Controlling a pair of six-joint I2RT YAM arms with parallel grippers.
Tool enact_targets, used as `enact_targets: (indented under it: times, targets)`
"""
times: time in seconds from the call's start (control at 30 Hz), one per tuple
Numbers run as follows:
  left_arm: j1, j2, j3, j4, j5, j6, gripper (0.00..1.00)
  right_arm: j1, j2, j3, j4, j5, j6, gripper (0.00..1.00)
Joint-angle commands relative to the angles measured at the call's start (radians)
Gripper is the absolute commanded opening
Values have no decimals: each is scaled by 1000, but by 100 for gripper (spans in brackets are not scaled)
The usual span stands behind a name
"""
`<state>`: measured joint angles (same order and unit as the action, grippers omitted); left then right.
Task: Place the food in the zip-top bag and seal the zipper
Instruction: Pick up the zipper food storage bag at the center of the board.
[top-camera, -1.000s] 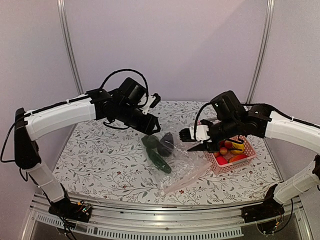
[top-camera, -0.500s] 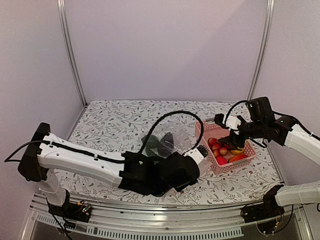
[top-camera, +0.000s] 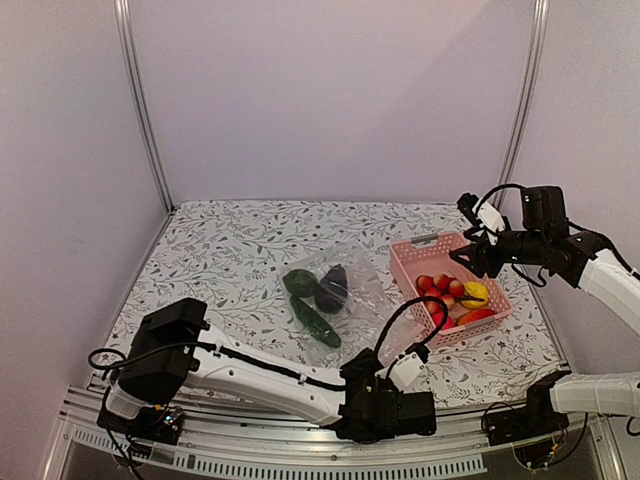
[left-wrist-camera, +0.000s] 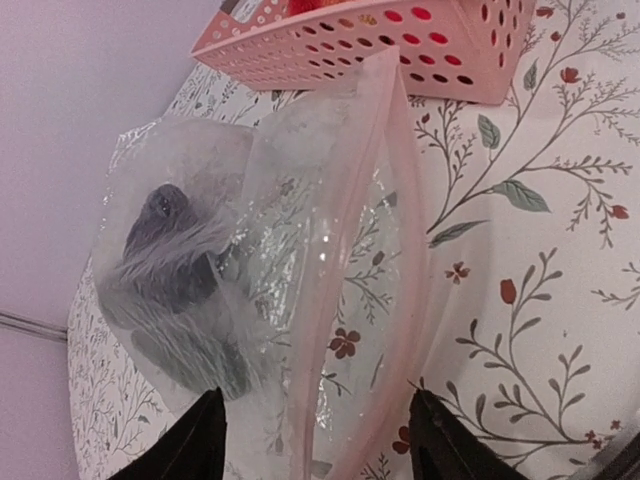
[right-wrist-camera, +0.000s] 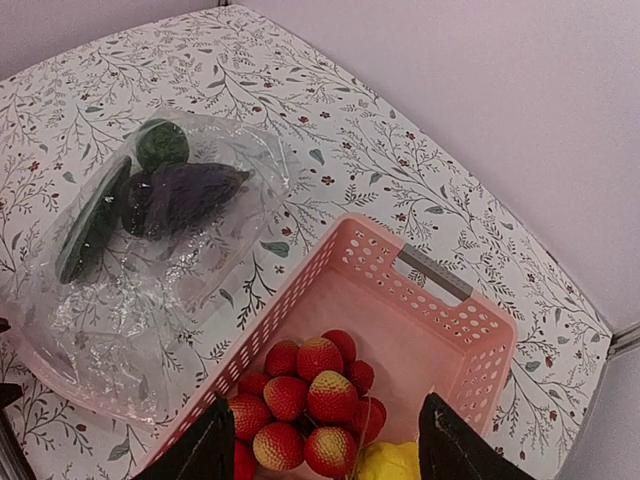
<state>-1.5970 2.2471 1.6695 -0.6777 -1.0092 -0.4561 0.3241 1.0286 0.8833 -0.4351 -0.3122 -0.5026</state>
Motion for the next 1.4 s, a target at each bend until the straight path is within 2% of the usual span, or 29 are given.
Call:
enact_targets:
  times: [0.0,0.13,0.2,0.27,0.37,0.57,0.67,0.9,1.13,1.37]
  targets:
    - [55,44,46,-120,-90,-90,61,-3,-18,20,-3,-41,59,62]
    - [100,26,33,-137,-120,-107,52,-3,-18,27,-15,-41,57,61]
    - [126,6,20,-135,-135,-101,38,-3,-19,31,-20,-47,65,61]
    - [144,-19,11,-121,-134,-70,17,-3,-19,31,-27,-57,65,60]
    - [157,-73,3,-87,-103,17,0,-4,-13,51,-62,-52,54,57]
    - [228,-239,10,-111,42,87,0,-39,71,162,-269,-24,-35,49]
    - [294,-317,16,-132,157,110,0,-109,134,204,-345,-43,-110,45]
    - [453,-443,23,-112,373,209,0,-242,263,254,-504,-80,-254,42]
    - [594,-494,-11,-35,495,287,0,-267,357,246,-517,13,-309,35]
    - [675,-514,-36,7,565,305,0,-267,461,238,-474,119,-372,33]
